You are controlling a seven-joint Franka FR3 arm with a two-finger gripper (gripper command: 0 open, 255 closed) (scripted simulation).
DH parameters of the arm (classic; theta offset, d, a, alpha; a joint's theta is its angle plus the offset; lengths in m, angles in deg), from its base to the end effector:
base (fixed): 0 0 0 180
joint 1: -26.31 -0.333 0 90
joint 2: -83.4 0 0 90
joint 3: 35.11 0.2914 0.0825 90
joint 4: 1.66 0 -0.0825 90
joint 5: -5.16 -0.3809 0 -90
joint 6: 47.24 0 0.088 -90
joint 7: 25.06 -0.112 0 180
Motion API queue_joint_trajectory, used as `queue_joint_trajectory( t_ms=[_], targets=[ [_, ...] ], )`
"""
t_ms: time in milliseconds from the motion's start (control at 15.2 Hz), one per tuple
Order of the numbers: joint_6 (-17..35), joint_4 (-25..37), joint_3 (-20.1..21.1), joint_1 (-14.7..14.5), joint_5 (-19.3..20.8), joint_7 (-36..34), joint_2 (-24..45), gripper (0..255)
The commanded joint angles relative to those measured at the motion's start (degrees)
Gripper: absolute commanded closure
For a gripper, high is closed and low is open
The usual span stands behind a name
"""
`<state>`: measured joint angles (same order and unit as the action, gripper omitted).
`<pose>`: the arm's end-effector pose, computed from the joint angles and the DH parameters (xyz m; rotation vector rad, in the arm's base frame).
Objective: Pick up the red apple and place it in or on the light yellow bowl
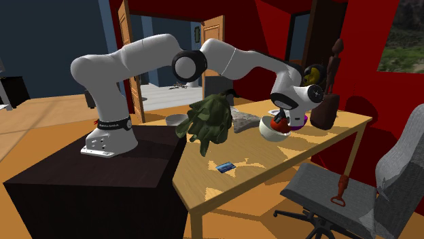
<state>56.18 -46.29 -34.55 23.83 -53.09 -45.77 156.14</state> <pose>0.7523 0.1119 0.1469 -2.0660 0.7558 0.4938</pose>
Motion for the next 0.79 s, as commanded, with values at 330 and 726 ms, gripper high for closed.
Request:
queue_joint_trajectory(
  t_ms=[330,726],
  targets=[
    [-0.1,1.0,0.0,0.0,0.1,-0.2,0.8,255],
    [-0.1,1.0,0.0,0.0,0.1,-0.2,0.8,0]
  ],
)
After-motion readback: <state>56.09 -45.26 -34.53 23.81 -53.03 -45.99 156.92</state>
